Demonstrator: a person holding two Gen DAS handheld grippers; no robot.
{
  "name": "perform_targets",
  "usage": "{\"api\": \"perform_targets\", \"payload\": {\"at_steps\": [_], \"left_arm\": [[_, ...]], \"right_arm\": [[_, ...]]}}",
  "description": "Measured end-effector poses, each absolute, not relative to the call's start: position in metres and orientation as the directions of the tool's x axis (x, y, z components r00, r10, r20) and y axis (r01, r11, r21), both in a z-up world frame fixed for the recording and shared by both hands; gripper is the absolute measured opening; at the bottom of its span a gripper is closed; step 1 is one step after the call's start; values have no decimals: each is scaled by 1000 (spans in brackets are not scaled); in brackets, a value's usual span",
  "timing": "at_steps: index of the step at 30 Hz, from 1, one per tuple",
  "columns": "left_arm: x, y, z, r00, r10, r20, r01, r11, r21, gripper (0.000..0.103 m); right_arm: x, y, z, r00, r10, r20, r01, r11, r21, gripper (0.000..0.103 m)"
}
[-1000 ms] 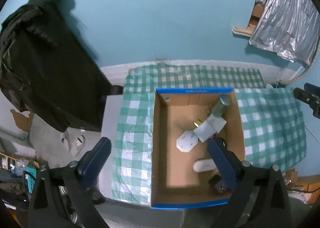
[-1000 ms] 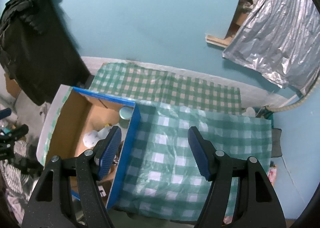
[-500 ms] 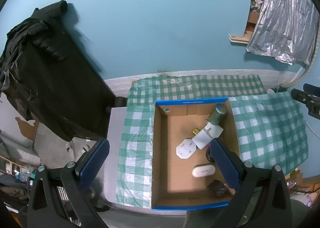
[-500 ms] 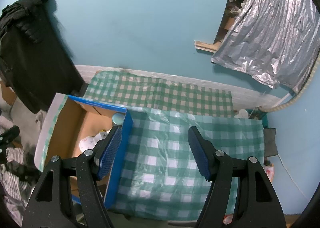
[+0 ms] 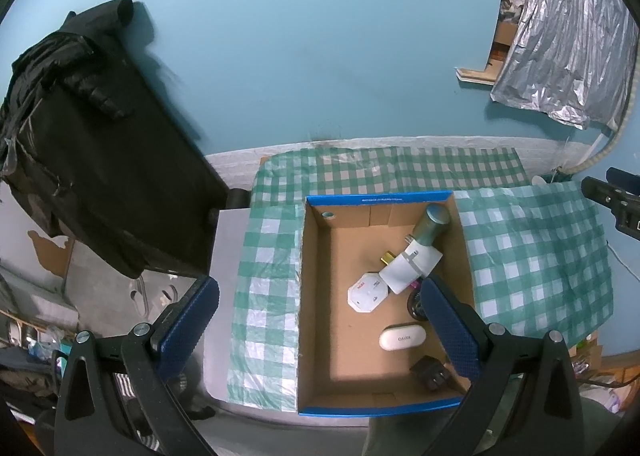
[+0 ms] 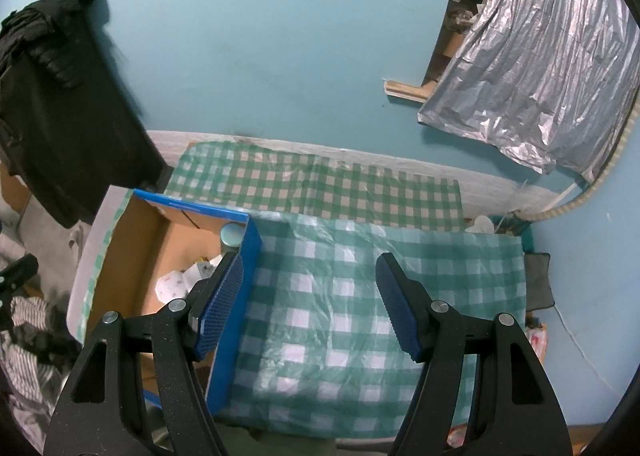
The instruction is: Organize rigid objects
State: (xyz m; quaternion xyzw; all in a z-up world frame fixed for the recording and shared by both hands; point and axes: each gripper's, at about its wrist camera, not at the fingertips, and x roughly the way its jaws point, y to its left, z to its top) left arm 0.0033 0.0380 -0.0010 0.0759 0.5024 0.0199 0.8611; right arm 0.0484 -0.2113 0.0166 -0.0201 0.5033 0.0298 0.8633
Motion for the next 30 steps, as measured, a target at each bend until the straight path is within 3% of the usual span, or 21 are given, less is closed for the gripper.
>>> {"api": "perform_targets", "payload": {"at_steps": [30], "left_arm": [[5, 36, -5, 479, 108, -871, 49, 987, 150, 102]], "right_arm": [[49, -210, 16, 487, 27, -873, -75, 997, -11, 68]]}}
